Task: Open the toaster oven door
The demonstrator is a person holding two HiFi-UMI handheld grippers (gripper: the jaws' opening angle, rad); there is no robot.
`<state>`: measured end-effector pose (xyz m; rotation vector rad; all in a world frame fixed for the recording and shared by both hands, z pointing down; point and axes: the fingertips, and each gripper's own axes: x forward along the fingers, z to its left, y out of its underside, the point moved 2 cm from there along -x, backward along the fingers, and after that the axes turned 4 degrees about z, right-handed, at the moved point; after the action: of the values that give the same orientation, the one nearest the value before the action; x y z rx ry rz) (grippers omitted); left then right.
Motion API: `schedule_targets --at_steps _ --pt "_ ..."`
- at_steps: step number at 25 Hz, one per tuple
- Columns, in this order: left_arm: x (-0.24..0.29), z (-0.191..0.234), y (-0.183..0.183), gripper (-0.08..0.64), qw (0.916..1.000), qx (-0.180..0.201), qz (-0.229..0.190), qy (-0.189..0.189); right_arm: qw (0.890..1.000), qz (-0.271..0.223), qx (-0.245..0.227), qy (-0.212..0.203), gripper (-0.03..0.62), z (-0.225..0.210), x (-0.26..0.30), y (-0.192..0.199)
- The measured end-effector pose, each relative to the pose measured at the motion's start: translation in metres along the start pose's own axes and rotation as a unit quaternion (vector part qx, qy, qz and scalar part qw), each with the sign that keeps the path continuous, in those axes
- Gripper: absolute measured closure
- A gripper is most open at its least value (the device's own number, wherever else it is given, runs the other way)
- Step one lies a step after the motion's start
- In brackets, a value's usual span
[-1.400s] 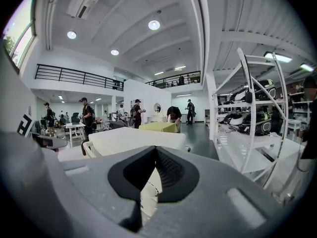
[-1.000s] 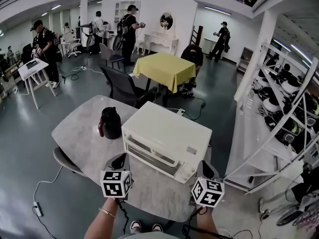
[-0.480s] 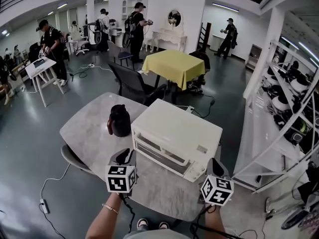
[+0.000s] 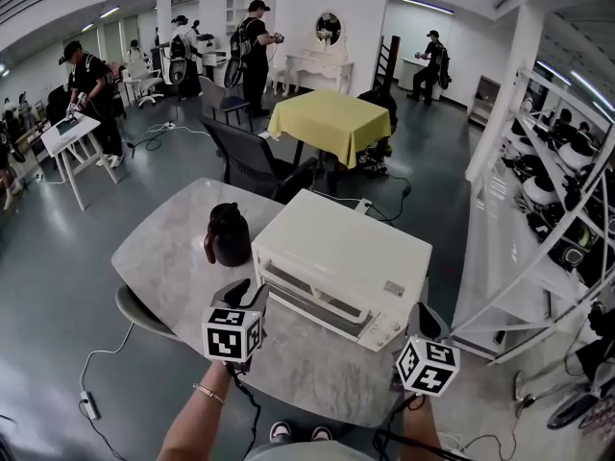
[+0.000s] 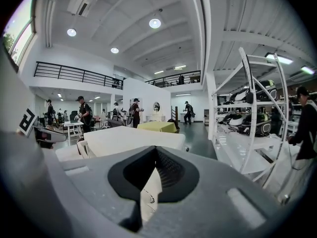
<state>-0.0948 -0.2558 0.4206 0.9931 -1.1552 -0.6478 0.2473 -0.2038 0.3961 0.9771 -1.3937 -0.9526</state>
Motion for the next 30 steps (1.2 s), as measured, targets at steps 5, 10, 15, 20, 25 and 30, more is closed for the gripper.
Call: schedule_targets --at_steps 5,10,15,20,25,30 --pt "0.02 0.006 -0.009 0.407 0.9998 0.013 0.011 0.012 1.0 0.002 0.009 0.017 0.588 -0.004 0.003 0.003" --pt "0.039 0.013 -0.013 0.407 0.999 0.018 0.032 0.026 0.999 0.005 0.016 0.035 0.588 -0.006 0.004 0.004" --pt "0.057 0.023 -0.013 0.407 0.9984 0.021 0.045 0.026 0.998 0.011 0.025 0.05 0.588 -0.007 0.009 0.01" --pt "0.071 0.028 -0.013 0.407 0.9973 0.023 0.061 0.035 0.997 0.014 0.034 0.06 0.588 -0.008 0.013 0.013" --pt "0.084 0.027 -0.014 0.407 0.9962 0.024 0.073 0.042 0.997 0.014 0.042 0.07 0.588 -0.013 0.015 0.014" --pt "0.091 0.03 -0.016 0.407 0.9954 0.024 0.084 0.04 0.996 0.014 0.048 0.077 0.588 -0.018 0.015 0.015"
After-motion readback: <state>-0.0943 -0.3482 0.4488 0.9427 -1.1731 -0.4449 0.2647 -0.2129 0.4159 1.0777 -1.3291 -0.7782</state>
